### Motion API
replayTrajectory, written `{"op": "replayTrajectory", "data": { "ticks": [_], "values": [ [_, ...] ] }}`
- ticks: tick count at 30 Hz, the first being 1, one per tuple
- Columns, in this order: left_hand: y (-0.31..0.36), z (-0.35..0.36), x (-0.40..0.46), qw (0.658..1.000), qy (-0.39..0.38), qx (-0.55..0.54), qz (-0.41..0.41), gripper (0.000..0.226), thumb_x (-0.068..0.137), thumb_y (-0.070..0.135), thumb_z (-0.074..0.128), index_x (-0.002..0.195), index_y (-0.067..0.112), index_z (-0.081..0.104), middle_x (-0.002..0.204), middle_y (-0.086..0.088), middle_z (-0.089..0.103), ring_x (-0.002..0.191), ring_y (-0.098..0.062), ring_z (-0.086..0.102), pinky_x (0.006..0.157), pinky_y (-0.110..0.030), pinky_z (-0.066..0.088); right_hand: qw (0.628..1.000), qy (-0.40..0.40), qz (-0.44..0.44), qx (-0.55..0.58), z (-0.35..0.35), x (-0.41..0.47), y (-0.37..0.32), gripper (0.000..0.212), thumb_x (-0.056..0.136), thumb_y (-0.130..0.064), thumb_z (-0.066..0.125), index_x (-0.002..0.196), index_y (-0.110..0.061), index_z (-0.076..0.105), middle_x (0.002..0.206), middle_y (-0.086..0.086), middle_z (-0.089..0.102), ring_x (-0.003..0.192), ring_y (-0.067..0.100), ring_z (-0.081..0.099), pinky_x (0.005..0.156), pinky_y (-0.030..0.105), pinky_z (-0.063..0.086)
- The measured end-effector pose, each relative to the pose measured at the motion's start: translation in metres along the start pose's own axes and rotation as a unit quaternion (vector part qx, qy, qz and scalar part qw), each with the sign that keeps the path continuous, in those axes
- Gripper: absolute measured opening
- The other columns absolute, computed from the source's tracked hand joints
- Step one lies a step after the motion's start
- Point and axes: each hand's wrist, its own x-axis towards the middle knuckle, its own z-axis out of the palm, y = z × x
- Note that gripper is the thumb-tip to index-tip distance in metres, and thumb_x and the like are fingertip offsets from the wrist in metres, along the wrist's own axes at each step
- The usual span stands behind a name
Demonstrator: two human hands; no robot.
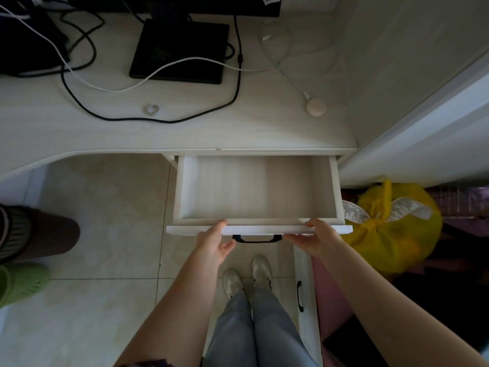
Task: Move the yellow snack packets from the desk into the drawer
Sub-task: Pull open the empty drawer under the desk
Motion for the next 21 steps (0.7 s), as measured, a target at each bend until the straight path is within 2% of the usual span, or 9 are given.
{"op": "replayTrajectory", "data": {
  "ticks": [2, 3, 6, 8, 10, 12, 14, 18, 21],
  "values": [
    [-0.008, -0.008, -0.006, 1.000, -0.007, 0.008, -0.007, 0.057, 0.086, 0.011, 0.070, 0.136, 0.005, 0.044, 0.137, -0.020, 0.050, 0.103, -0.035, 0.064, 0.083, -0.043, 0.052, 1.000, 0.012, 0.020, 0.006, -0.007, -0.005, 0.004, 0.054, 0.088, 0.001, 0.047, 0.139, -0.004, 0.031, 0.139, 0.024, 0.040, 0.121, 0.042, 0.049, 0.086, 0.051, 0.050],
    [-0.011, -0.012, -0.008, 1.000, -0.008, 0.014, -0.012, 0.054, 0.087, 0.012, 0.069, 0.135, 0.005, 0.045, 0.137, -0.020, 0.052, 0.109, -0.036, 0.065, 0.082, -0.042, 0.051, 0.999, 0.021, 0.027, 0.013, -0.009, -0.006, 0.006, 0.053, 0.089, 0.003, 0.046, 0.139, -0.005, 0.030, 0.140, 0.025, 0.038, 0.123, 0.044, 0.047, 0.089, 0.054, 0.050],
    [-0.021, -0.021, -0.015, 0.999, -0.011, 0.019, -0.027, 0.050, 0.088, 0.011, 0.068, 0.134, 0.004, 0.048, 0.142, -0.019, 0.051, 0.126, -0.036, 0.053, 0.075, -0.039, 0.052, 0.998, 0.052, 0.031, 0.004, -0.014, -0.009, 0.015, 0.046, 0.090, 0.006, 0.045, 0.133, -0.007, 0.033, 0.132, 0.027, 0.039, 0.122, 0.048, 0.047, 0.097, 0.059, 0.046],
    [-0.024, -0.026, -0.018, 0.999, -0.009, 0.017, -0.031, 0.048, 0.088, 0.010, 0.068, 0.132, 0.005, 0.050, 0.143, -0.021, 0.050, 0.119, -0.039, 0.060, 0.069, -0.039, 0.052, 0.997, 0.066, 0.030, -0.006, -0.017, -0.011, 0.021, 0.039, 0.090, 0.006, 0.046, 0.124, -0.008, 0.036, 0.124, 0.028, 0.042, 0.116, 0.050, 0.050, 0.094, 0.062, 0.047],
    [-0.027, -0.032, -0.021, 0.999, -0.002, 0.010, -0.033, 0.045, 0.087, 0.009, 0.069, 0.129, 0.005, 0.052, 0.137, -0.022, 0.054, 0.100, -0.035, 0.069, 0.064, -0.039, 0.053, 0.997, 0.069, 0.034, -0.016, -0.022, -0.012, 0.026, 0.029, 0.089, 0.005, 0.050, 0.114, -0.007, 0.040, 0.113, 0.028, 0.048, 0.103, 0.050, 0.055, 0.086, 0.062, 0.051],
    [-0.031, -0.037, -0.023, 0.999, 0.001, 0.002, -0.037, 0.043, 0.086, 0.009, 0.070, 0.126, 0.005, 0.054, 0.133, -0.021, 0.056, 0.100, -0.031, 0.069, 0.063, -0.040, 0.055, 0.996, 0.073, 0.040, -0.030, -0.026, -0.013, 0.031, 0.018, 0.088, 0.003, 0.054, 0.100, -0.005, 0.043, 0.103, 0.027, 0.052, 0.088, 0.048, 0.060, 0.076, 0.059, 0.055],
    [-0.034, -0.042, -0.026, 0.999, 0.002, -0.009, -0.041, 0.041, 0.085, 0.009, 0.071, 0.122, 0.004, 0.055, 0.130, -0.021, 0.058, 0.099, -0.032, 0.068, 0.067, -0.040, 0.057, 0.995, 0.077, 0.043, -0.037, -0.029, -0.012, 0.035, 0.015, 0.089, 0.001, 0.056, 0.092, -0.007, 0.043, 0.097, 0.026, 0.054, 0.081, 0.046, 0.061, 0.069, 0.057, 0.056],
    [-0.036, -0.047, -0.034, 0.999, -0.001, -0.037, -0.035, 0.038, 0.084, 0.007, 0.072, 0.118, 0.001, 0.057, 0.123, -0.019, 0.061, 0.094, -0.034, 0.068, 0.079, -0.041, 0.058, 0.995, 0.076, 0.041, -0.039, -0.031, -0.014, 0.037, 0.013, 0.091, -0.002, 0.056, 0.095, -0.006, 0.045, 0.099, 0.026, 0.056, 0.082, 0.043, 0.062, 0.077, 0.055, 0.056],
    [-0.037, -0.050, -0.039, 0.999, 0.002, -0.047, -0.021, 0.029, 0.087, 0.005, 0.068, 0.114, 0.000, 0.057, 0.118, -0.017, 0.063, 0.098, -0.035, 0.068, 0.077, -0.041, 0.059, 0.995, 0.055, 0.052, -0.066, -0.027, -0.023, 0.039, 0.017, 0.093, -0.008, 0.055, 0.105, -0.006, 0.045, 0.094, 0.024, 0.056, 0.078, 0.038, 0.062, 0.069, 0.049, 0.054]
  ]
}}
